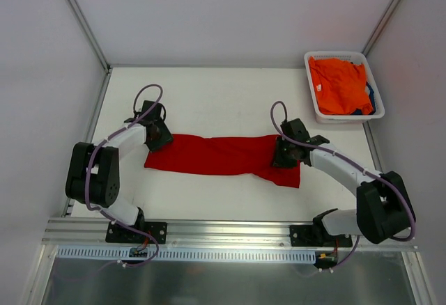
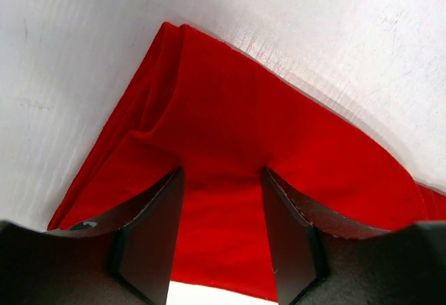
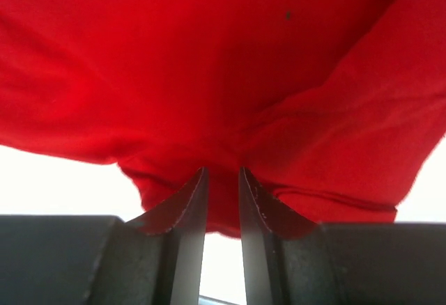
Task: Fold and stack the t-shirts
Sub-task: Fold the tshirt
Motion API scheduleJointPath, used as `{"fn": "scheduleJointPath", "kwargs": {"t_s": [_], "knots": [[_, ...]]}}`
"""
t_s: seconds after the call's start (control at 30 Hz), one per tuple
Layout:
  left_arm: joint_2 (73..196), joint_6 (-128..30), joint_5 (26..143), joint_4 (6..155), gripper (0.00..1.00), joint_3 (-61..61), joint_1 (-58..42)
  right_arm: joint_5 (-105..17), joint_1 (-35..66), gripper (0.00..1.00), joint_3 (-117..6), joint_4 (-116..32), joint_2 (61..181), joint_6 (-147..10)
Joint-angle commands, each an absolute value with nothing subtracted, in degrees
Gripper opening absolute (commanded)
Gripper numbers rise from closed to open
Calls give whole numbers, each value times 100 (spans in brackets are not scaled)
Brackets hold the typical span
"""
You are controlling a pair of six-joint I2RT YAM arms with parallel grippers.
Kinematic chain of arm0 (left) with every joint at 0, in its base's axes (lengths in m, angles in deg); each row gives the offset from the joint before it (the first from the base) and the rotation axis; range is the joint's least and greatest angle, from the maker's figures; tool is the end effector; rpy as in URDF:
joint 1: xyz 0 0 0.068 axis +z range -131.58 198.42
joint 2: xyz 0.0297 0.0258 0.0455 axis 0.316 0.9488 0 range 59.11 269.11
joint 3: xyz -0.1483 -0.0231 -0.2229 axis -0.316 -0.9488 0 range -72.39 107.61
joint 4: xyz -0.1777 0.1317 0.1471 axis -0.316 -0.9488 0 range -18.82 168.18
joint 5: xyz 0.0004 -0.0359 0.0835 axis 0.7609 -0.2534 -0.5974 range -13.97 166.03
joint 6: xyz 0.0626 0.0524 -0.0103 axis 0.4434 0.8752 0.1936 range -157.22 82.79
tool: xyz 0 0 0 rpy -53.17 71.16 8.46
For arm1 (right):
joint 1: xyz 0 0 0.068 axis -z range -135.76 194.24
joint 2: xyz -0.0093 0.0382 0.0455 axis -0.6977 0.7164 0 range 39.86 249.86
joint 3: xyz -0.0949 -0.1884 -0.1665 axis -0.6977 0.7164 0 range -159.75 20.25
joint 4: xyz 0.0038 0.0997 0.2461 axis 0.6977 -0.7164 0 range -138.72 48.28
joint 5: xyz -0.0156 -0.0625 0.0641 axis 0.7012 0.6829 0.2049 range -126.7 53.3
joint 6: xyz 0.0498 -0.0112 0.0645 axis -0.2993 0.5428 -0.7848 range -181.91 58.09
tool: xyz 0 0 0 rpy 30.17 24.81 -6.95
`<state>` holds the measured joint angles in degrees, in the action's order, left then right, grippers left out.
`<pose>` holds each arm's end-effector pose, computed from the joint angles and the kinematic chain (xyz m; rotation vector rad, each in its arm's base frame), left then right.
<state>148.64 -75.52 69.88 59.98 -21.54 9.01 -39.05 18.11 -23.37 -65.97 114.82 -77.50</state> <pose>0.3263 -0.0464 0.1426 -0.6796 2.4736 -0.1824 0.2492 0.1255 0.1659 -0.2529 2.5623 0.3331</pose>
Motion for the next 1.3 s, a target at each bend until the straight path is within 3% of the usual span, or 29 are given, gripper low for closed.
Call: {"fn": "scheduleJointPath", "kwargs": {"t_s": [0.0,0.87,1.27], "knots": [[14963,-7474,7076,6139,48,-2045,849,-3898,1787,27,-2502,-6325,11790,-7694],[14867,-7606,6997,6227,48,-2897,559,-4109,2279,27,-3380,-6184,12977,-7439],[14375,-7870,7032,6227,48,-3477,217,-4513,2508,27,-4531,-6211,14136,-7342]]}}
